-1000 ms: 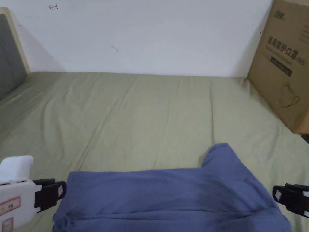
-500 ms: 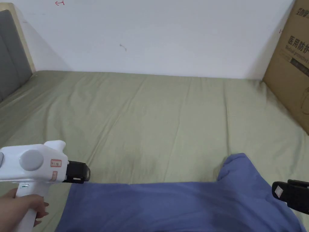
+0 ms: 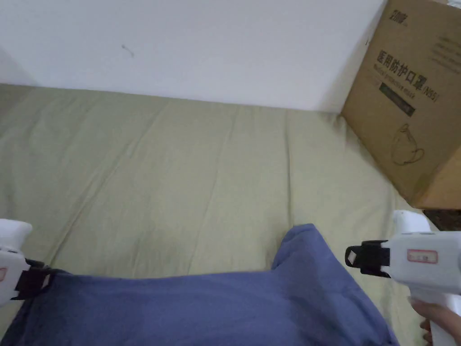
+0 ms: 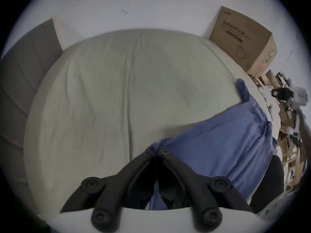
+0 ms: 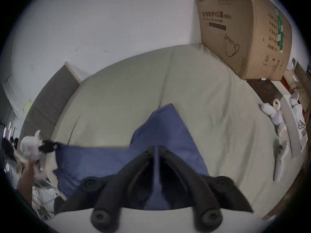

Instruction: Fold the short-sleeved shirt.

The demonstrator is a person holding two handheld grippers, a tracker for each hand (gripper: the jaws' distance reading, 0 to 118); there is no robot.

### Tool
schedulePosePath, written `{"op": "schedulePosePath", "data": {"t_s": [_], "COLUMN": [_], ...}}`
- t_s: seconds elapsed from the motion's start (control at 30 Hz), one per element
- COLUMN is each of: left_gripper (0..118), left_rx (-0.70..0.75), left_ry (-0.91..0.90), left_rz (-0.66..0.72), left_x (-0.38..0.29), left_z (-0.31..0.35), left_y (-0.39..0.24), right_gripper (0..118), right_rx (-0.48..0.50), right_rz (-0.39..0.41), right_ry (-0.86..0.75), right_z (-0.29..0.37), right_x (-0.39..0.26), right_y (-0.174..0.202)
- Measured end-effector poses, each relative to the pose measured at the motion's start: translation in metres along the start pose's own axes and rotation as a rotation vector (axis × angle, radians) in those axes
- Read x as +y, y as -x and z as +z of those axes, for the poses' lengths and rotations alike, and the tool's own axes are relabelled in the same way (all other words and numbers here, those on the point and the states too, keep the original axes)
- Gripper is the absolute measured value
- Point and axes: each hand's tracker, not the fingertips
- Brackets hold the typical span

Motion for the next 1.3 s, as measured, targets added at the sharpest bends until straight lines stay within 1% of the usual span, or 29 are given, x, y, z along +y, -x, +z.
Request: {"op": "schedulePosePath", "data": {"t_s": [0.03,0.07,0.1,0.13,0.2,0.27,0.3,0.33,0.37,0.4,0.43,0.47,0.53,0.57,0.6,0.63,0.67,0.7,0.77,0.83,0.87,1.0,1.13,1.23,1.3], "left_gripper": [1,1,1,1,1,1,1,1,1,1,1,1,1,1,1,1,1,1,1,1,1,1,1,1,1], "left_rx": [-0.001,-0.026,-0.056,-0.068,-0.06,-0.058,-0.054,-0.055,-0.058,-0.066,-0.074,-0.071,-0.07,-0.072,-0.076,-0.081,-0.083,-0.08,-0.076,-0.051,-0.048,-0.065,-0.098,-0.112,-0.152], "left_ry": [-0.019,-0.042,-0.056,-0.077,-0.091,-0.092,-0.088,-0.081,-0.078,-0.076,-0.069,-0.064,-0.059,-0.057,-0.055,-0.054,-0.059,-0.063,-0.078,-0.108,-0.123,-0.186,-0.218,-0.239,-0.245], "left_rz": [0.018,0.058,0.095,0.107,0.09,0.087,0.083,0.082,0.086,0.093,0.101,0.108,0.117,0.122,0.129,0.138,0.144,0.15,0.169,0.175,0.178,0.156,0.134,0.096,0.102], "left_x": [0.01,0.011,0.01,0.009,0.013,0.013,0.016,0.016,0.015,0.015,0.017,0.017,0.016,0.016,0.015,0.014,0.013,0.012,0.013,0.016,0.019,0.032,0.045,0.045,0.042], "left_z": [0.013,0.022,0.03,0.037,0.049,0.053,0.053,0.052,0.051,0.049,0.045,0.041,0.034,0.03,0.027,0.024,0.021,0.02,0.016,0.014,0.013,0.017,0.027,0.034,0.037], "left_y": [0.0,0.004,0.006,0.008,0.008,0.007,0.006,0.006,0.008,0.011,0.012,0.013,0.016,0.017,0.018,0.019,0.02,0.022,0.028,0.032,0.034,0.034,0.031,0.029,0.033], "right_gripper": [43,78,106,107,107,107,106,102,93,88,79,73,59,30,0,0,0,0,0,0,0,0,0,0,0], "right_rx": [-0.014,-0.04,-0.068,-0.101,-0.164,-0.2,-0.231,-0.27,-0.287,-0.245,-0.233,-0.256,-0.227,-0.222,-0.179,-0.183,-0.125,-0.12,-0.16,-0.134,-0.119,-0.101,-0.111,-0.116,-0.114], "right_rz": [-0.007,-0.011,-0.027,-0.023,-0.021,0.02,0.041,0.054,0.046,0.041,0.05,0.08,0.098,0.121,0.122,0.121,0.076,0.042,-0.031,-0.107,-0.133,-0.165,-0.15,-0.155,-0.182], "right_ry": [0.01,0.061,0.118,0.166,0.17,0.225,0.263,0.309,0.35,0.375,0.353,0.322,0.315,0.307,0.305,0.284,0.245,0.202,0.095,0.028,0.002,-0.062,-0.097,-0.128,-0.152], "right_z": [-0.018,-0.04,-0.062,-0.081,-0.115,-0.145,-0.156,-0.165,-0.171,-0.174,-0.171,-0.163,-0.154,-0.149,-0.143,-0.134,-0.126,-0.117,-0.095,-0.076,-0.062,-0.031,-0.007,0.015,0.031], "right_x": [0.012,0.026,0.036,0.041,0.051,0.056,0.055,0.051,0.047,0.044,0.043,0.04,0.043,0.043,0.042,0.044,0.047,0.051,0.056,0.064,0.062,0.065,0.058,0.039,0.021], "right_y": [-0.004,-0.015,-0.021,-0.026,-0.037,-0.045,-0.048,-0.05,-0.05,-0.05,-0.048,-0.041,-0.036,-0.033,-0.03,-0.03,-0.032,-0.034,-0.034,-0.04,-0.032,-0.028,-0.021,-0.018,-0.021]}}
